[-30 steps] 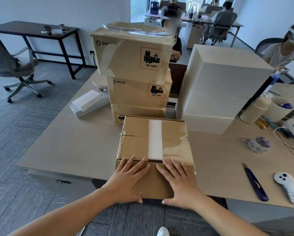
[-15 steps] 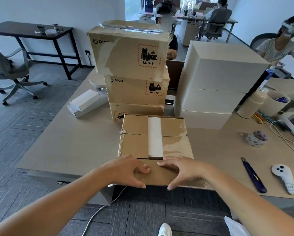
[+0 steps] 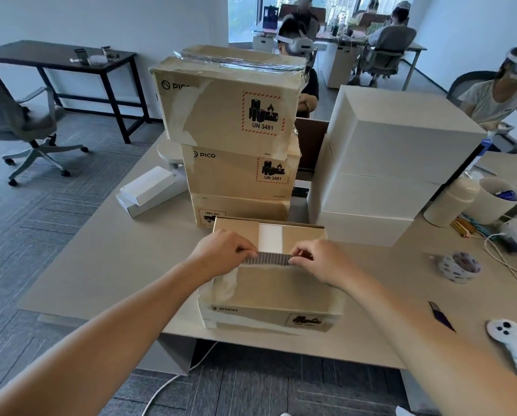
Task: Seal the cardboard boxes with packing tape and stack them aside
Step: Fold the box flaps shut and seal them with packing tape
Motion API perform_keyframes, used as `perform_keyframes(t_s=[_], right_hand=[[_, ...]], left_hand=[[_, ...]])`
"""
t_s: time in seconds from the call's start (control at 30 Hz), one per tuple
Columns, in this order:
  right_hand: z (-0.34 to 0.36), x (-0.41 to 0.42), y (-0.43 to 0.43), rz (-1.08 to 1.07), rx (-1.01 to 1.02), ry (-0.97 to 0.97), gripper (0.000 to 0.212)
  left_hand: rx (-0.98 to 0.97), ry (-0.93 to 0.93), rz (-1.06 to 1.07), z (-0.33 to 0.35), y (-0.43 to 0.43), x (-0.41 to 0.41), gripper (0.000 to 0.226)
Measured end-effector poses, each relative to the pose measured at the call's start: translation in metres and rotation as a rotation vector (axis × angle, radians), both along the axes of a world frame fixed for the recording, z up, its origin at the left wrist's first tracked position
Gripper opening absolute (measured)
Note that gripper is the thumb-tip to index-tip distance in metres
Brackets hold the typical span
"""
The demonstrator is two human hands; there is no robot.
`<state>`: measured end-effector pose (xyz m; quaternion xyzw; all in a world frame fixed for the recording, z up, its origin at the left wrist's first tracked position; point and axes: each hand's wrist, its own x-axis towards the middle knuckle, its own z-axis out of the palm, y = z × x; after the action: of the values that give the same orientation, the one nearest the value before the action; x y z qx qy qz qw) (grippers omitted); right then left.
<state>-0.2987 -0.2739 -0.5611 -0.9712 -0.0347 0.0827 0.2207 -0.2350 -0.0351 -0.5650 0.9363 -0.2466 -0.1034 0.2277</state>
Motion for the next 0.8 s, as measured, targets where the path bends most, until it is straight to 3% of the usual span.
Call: perform_keyframes(t_s=[0.17,0.33,0.43,0.53,0.67,0.73,0.8], right_hand=[[-0.038,0.016,-0.005,-0.096,0.107,-0.013,0.01],[-0.059,0.018,-0.016,-0.041,0.179,0.084,0.009],[-0.079,0.01,-0.021,-0.015,0.189,-0.009,0.024],[-0.091,0.009,-0.028,0.072,-0.034,-0.142,0.048],[-0.09,0.023,-0.045,0.036,-0.088,-0.048,0.091],[-0.09,0.036,-0.051,-0.067,-0.039,-0.003,0.094],[-0.089,0.056,-0.057,-0.279,0.044,0.018,0.085]], left_hand=[[-0.166,0.111,0.119,-0.034,-0.007,0.016,0.013],[-0.151,0.138,0.06,-0.065,-0.005,0.014,0.015],[-0.118,-0.097,0.006,-0.096,0.0,0.002,0.02],[-0.031,-0.276,-0.009,-0.116,0.002,-0.001,0.043],[0.124,-0.336,0.021,-0.121,-0.006,0.011,0.059],[0.181,-0.327,0.128,-0.115,-0.008,0.024,0.063],[0.245,-0.281,0.201,-0.108,-0.009,0.044,0.07]])
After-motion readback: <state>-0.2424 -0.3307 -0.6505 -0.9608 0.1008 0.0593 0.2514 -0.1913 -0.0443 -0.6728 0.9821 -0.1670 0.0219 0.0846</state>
